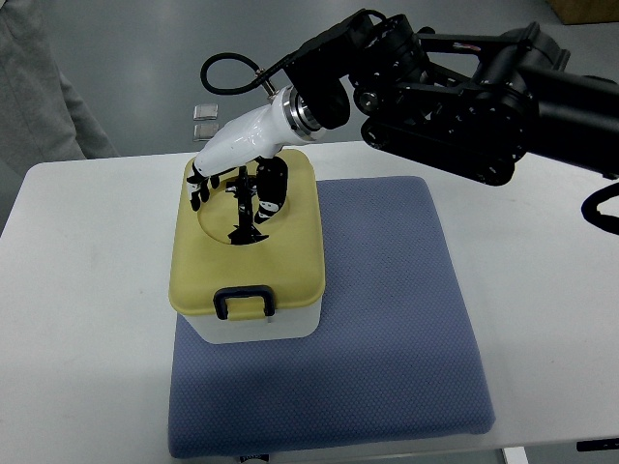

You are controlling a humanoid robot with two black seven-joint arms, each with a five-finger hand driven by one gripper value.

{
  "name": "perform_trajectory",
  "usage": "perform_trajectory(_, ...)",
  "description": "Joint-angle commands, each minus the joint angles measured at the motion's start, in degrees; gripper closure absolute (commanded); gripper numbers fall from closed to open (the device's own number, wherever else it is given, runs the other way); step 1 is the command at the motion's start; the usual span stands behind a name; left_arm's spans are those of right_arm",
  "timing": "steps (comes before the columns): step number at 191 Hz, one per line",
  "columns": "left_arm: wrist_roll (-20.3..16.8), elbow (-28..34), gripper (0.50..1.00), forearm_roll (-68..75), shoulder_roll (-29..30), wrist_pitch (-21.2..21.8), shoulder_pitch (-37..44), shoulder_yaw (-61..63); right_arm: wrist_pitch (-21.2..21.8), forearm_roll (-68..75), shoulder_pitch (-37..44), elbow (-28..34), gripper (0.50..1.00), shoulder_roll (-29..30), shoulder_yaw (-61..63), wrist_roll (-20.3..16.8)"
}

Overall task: Open white storage box with right hand
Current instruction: 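Lower the right hand onto the black lid handle and grasp it, then lift the yellow lid off the white box with the right hand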

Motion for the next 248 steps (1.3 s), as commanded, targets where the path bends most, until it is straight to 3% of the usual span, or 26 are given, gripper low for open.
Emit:
perform_trajectory(1, 0.00, 0.00, 0.500, 0.00, 0.00, 0.00, 0.00, 0.00, 0.00, -0.09, -0.65, -0.03, 0.703, 0.09, 0.26, 0.45)
perform_trajectory(56, 0.00, 0.00, 0.500, 0.00, 0.00, 0.00, 0.00, 0.09, -0.11, -0.62, -0.73, -0.39, 0.705, 0.00, 0.00, 2.56)
perform_trajectory(92, 0.00, 0.00, 0.500, 0.00, 0.00, 0.00, 0.00, 0.00, -0.20, -2.29, -0.47, -0.56, 0.740, -0.17, 0.00, 2.82)
perform_trajectory(109, 0.00, 0.00, 0.500, 0.00, 0.00, 0.00, 0.00, 0.00, -0.20, -2.37, -0.47, -0.56, 0.783, -0.17, -0.09, 2.82)
perform_trajectory(128, 0.00, 0.00, 0.500, 0.00, 0.00, 0.00, 0.00, 0.00, -0.20, -2.90, -0.47, -0.56, 0.885, -0.17, -0.09, 2.73)
perform_trajectory(151, 0.00, 0.00, 0.500, 0.00, 0.00, 0.00, 0.00, 0.00, -0.20, -2.90, -0.56, -0.65, 0.934, -0.17, -0.09, 2.82)
perform_trajectory(164, 0.00, 0.00, 0.500, 0.00, 0.00, 0.00, 0.00, 0.00, -0.20, -2.90, -0.47, -0.65, 1.000, -0.17, 0.00, 2.82)
perform_trajectory(205, 0.00, 0.00, 0.500, 0.00, 0.00, 0.00, 0.00, 0.00, -1.08, -2.90, -0.47, -0.74, 1.000, -0.09, 0.18, 2.82)
perform_trajectory(248, 0.00, 0.00, 0.500, 0.00, 0.00, 0.00, 0.00, 0.00, -4.85, -2.81, -0.38, -1.18, 1.000, -0.17, 1.06, 3.61)
